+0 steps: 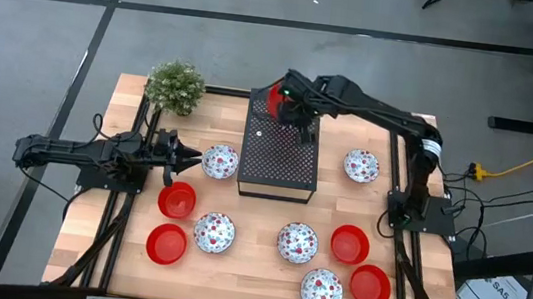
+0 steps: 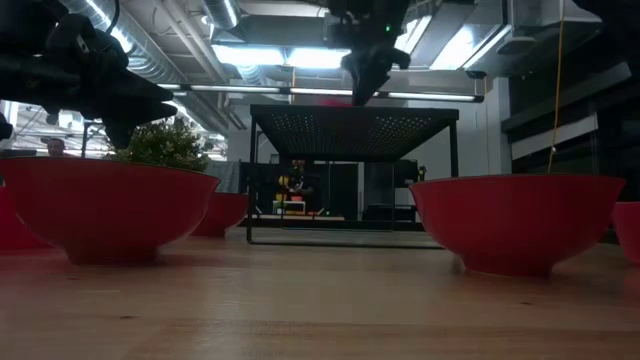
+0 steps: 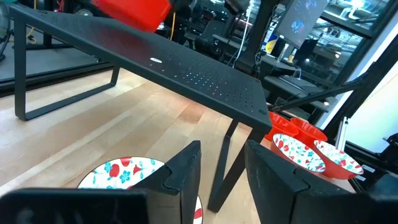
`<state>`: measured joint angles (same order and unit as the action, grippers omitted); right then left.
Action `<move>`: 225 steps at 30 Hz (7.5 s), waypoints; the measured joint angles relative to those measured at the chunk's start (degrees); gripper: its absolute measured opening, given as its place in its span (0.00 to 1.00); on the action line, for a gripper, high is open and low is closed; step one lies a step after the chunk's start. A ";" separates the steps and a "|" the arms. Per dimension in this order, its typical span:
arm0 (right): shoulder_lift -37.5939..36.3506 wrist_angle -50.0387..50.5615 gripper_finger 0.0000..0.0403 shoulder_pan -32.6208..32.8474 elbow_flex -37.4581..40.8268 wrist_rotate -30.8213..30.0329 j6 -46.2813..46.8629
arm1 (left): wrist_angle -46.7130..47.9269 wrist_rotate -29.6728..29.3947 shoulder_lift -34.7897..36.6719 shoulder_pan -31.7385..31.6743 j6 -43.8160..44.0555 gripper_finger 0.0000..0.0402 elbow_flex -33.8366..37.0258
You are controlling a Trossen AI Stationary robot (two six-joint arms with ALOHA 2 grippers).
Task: Pick & Place Mini bowls
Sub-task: Put the red bowl on the shelf, then stack the red bowl on top of the other red bowl on the shelf
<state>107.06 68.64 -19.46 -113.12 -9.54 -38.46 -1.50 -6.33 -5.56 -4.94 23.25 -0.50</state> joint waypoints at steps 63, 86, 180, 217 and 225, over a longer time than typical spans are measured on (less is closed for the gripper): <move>-2.55 14.84 0.31 25.44 -21.00 14.27 56.43 | -0.02 0.00 0.02 -0.01 0.01 0.30 -0.01; -2.39 14.88 0.31 52.87 -20.96 6.95 100.60 | -0.02 0.00 0.00 -0.01 0.00 0.30 -0.01; 1.91 -0.02 0.02 56.17 36.63 5.03 122.22 | -0.02 -0.02 0.00 -0.01 -0.01 0.30 -0.01; 1.97 21.40 0.02 55.59 4.10 -6.34 113.62 | -0.02 0.00 0.02 0.01 0.01 0.30 -0.01; 2.02 21.42 0.02 54.22 -0.28 -6.41 105.13 | -0.02 0.00 0.02 0.01 0.00 0.30 -0.01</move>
<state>109.08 90.06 34.76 -113.40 -15.95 66.67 -1.52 -6.33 -5.54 -4.93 23.26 -0.51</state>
